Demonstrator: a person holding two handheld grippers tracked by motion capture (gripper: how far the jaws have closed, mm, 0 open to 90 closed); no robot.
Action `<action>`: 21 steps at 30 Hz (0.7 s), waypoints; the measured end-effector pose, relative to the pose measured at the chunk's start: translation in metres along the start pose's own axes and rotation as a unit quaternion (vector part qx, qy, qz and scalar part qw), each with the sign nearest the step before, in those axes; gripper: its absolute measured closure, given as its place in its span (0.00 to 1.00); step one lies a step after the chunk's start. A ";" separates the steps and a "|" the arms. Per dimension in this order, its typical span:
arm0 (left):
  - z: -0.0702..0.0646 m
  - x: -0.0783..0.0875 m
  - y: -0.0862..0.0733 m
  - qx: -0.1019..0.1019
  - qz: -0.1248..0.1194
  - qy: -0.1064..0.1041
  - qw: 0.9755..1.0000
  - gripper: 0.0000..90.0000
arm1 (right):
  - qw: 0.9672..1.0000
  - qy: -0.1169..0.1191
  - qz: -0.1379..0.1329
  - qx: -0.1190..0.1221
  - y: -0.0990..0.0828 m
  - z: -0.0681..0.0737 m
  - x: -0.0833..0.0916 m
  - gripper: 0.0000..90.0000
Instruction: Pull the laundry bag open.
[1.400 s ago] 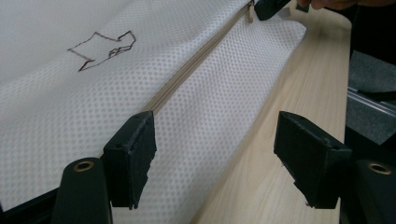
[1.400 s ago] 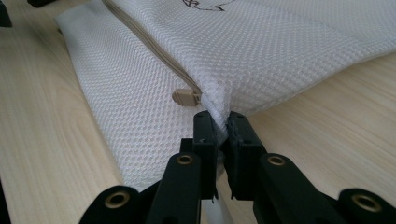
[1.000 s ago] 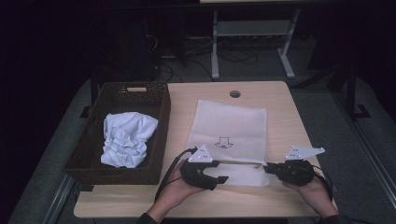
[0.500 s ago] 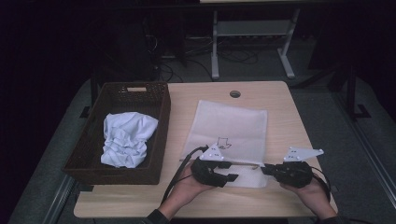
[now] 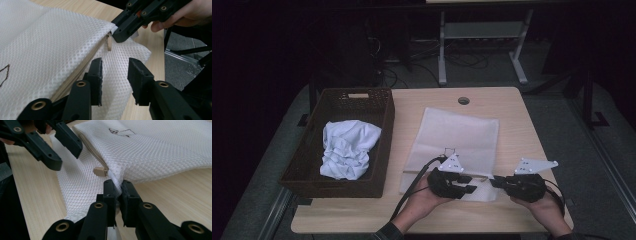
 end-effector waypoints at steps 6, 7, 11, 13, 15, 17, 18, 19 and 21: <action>-0.001 -0.009 0.004 0.000 0.004 -0.001 1.000 0.75 | 1.000 0.002 -0.002 0.002 0.002 0.004 0.001 0.92; -0.001 -0.010 0.004 -0.001 0.005 0.000 1.000 0.75 | 1.000 0.003 -0.004 0.002 0.002 0.005 0.001 0.92; 0.000 -0.013 0.004 -0.002 0.005 0.000 1.000 0.77 | 1.000 0.005 -0.006 0.001 0.003 0.006 0.001 0.92; 0.000 -0.013 0.004 -0.002 0.003 -0.002 1.000 0.78 | 1.000 0.006 -0.006 0.001 0.003 0.007 0.001 0.92; 0.000 -0.014 0.005 -0.001 0.002 -0.004 1.000 0.81 | 1.000 0.008 -0.006 0.001 0.003 0.008 0.001 0.92; 0.000 -0.015 0.005 -0.002 0.000 -0.007 1.000 0.83 | 1.000 0.009 -0.007 0.002 0.004 0.010 0.001 0.92; 0.000 -0.015 0.006 -0.002 0.001 -0.008 1.000 0.84 | 1.000 0.010 -0.008 0.000 0.004 0.011 0.001 0.92; 0.000 -0.016 0.006 -0.002 0.002 -0.010 1.000 0.85 | 1.000 0.011 -0.007 0.003 0.004 0.011 0.000 0.92; 0.000 -0.017 0.006 -0.003 0.004 -0.011 1.000 0.86 | 1.000 0.012 -0.008 0.003 0.005 0.013 0.000 0.92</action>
Point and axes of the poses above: each handheld gripper's, and its own axes: x roughly backward along the jaws, y roughly out of its top, z roughly to its left, the point moved 4 cm from there along -x, roughly forward along the jaws, and after that the axes turned 2 degrees about -z, right-handed, at the moved point
